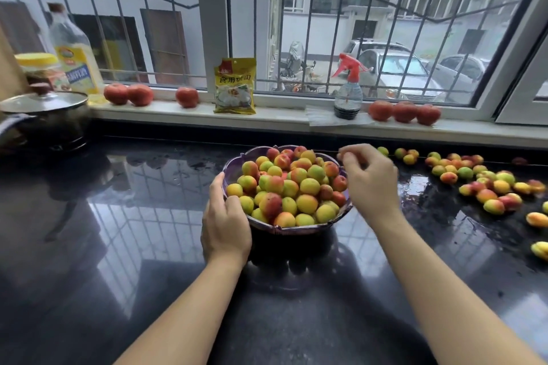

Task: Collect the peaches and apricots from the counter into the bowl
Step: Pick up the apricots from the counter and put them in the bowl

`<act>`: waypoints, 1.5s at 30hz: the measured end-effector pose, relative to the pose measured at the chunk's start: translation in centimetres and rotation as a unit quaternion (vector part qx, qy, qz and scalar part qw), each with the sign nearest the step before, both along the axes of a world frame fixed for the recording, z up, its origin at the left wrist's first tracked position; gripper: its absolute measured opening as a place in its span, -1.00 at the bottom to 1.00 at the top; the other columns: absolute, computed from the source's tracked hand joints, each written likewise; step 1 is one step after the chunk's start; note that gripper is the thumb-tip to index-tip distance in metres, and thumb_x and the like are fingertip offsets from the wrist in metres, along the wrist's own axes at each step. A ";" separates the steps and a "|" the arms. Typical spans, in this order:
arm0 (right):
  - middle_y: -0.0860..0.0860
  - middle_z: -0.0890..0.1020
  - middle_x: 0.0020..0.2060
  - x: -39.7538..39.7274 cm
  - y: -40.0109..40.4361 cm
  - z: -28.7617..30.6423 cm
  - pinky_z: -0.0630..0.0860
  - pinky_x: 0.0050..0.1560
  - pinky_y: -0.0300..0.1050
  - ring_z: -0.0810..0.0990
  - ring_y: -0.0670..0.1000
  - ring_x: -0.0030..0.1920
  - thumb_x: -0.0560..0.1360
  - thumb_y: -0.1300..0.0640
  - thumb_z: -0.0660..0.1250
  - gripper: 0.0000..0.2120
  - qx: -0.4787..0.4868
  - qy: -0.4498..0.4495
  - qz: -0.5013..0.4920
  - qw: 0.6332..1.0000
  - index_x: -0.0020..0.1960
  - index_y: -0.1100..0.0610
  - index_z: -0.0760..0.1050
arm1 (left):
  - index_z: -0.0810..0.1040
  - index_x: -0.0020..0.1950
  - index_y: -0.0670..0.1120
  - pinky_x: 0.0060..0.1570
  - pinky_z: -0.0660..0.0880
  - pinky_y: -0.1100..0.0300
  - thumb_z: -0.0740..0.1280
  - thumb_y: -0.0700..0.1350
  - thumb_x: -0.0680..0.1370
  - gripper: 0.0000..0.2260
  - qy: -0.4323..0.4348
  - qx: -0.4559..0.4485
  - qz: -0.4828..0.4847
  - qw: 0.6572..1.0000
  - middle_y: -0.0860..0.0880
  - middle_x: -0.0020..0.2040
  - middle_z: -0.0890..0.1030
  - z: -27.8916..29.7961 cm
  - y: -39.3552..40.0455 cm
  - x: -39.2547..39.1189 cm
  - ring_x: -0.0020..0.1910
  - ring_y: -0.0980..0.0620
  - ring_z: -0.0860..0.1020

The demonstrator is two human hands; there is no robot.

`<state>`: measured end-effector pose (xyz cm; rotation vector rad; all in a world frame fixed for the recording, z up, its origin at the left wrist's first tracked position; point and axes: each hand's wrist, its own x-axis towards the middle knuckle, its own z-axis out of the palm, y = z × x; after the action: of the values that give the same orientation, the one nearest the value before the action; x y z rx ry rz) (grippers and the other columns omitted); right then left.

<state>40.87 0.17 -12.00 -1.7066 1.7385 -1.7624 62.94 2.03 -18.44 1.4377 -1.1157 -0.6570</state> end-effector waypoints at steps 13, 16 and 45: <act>0.14 0.10 0.56 -10.6 -10.3 -7.1 0.23 0.45 0.12 0.19 0.28 0.47 0.52 0.14 0.28 -0.55 0.313 0.216 -0.124 0.917 0.41 0.00 0.45 | 0.29 0.53 0.29 0.27 0.49 -0.17 -0.05 0.15 0.53 -0.45 0.009 -0.014 0.001 1.000 0.07 0.43 0.54 -0.8 -0.5 0.1 0.32 -0.06 0.51; 0.11 0.02 0.58 -12.0 -13.2 -7.2 0.26 0.43 0.13 0.19 0.30 0.45 0.57 0.01 0.27 -0.54 0.327 0.231 -0.147 0.905 0.47 -0.01 0.39 | 0.31 0.52 0.28 0.29 0.49 -0.21 -0.05 0.17 0.50 -0.43 0.009 -0.016 -0.003 1.000 0.06 0.43 0.55 -0.8 -0.5 0.1 0.33 -0.07 0.52; 0.05 0.69 0.10 -6.2 -9.5 -0.6 0.51 0.24 -0.03 0.63 0.05 0.16 0.64 0.14 0.26 -0.80 0.083 0.099 0.049 0.990 0.21 0.09 0.59 | 0.29 0.54 0.26 0.24 0.50 -0.15 -0.03 0.12 0.55 -0.46 -0.007 -0.006 0.008 1.000 0.05 0.44 0.53 -0.6 -0.3 -0.1 0.32 -0.07 0.51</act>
<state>34.72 -9.33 -12.59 -1.9124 1.7865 -1.4075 62.84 1.69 -19.08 1.4413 -1.1167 -0.6290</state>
